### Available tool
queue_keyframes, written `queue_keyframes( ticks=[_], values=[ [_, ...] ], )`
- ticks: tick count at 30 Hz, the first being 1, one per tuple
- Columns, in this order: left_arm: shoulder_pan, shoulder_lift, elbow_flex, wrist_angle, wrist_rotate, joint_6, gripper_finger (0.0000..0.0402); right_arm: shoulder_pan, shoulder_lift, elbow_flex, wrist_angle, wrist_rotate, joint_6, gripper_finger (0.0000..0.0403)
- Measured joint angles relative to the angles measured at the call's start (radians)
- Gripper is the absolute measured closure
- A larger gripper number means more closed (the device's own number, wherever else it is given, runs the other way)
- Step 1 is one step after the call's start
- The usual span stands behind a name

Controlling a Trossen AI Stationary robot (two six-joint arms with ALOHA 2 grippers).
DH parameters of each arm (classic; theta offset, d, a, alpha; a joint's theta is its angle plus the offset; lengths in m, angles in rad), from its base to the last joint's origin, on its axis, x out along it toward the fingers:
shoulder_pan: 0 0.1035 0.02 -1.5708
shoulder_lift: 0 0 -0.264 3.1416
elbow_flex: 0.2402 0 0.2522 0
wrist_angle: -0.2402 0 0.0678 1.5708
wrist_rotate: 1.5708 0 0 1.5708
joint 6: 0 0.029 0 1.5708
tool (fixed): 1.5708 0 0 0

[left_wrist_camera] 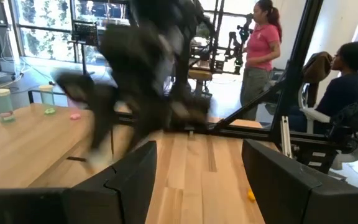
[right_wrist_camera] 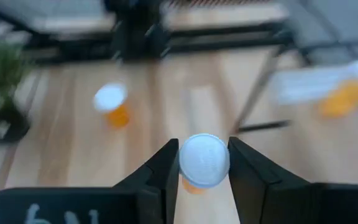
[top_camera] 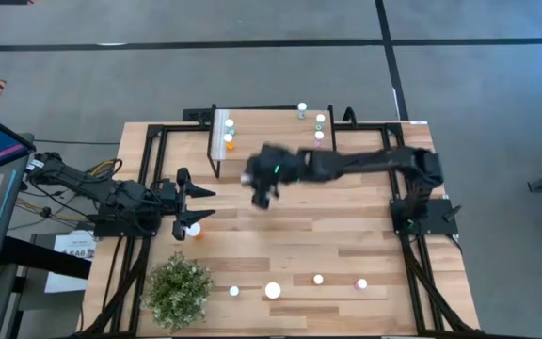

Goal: Pick and place medicine bottles onto shelf by color
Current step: Put the left small orange bottle on the shelf

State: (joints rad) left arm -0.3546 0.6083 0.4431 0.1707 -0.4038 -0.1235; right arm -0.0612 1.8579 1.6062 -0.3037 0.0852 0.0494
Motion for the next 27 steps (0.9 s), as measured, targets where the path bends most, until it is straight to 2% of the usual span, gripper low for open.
queue_keyframes(
  ticks=[6,13,17,27],
  values=[
    [0.000,0.000,0.000,0.001,0.000,0.003,0.0178,-0.178,-0.083,0.000,0.025,-0.002,-0.005,0.0271],
    [0.000,0.000,0.000,0.002,-0.001,0.005,0.0178,-0.339,-0.029,0.025,0.049,-0.113,0.024,0.0270],
    [0.000,0.000,0.000,0.001,-0.002,0.007,0.0178,-0.381,0.034,0.078,0.034,-0.129,0.026,0.0267],
    [0.000,0.000,0.000,0.000,-0.002,0.007,0.0178,-0.391,0.144,0.211,-0.074,-0.137,-0.020,0.0265]
  ],
)
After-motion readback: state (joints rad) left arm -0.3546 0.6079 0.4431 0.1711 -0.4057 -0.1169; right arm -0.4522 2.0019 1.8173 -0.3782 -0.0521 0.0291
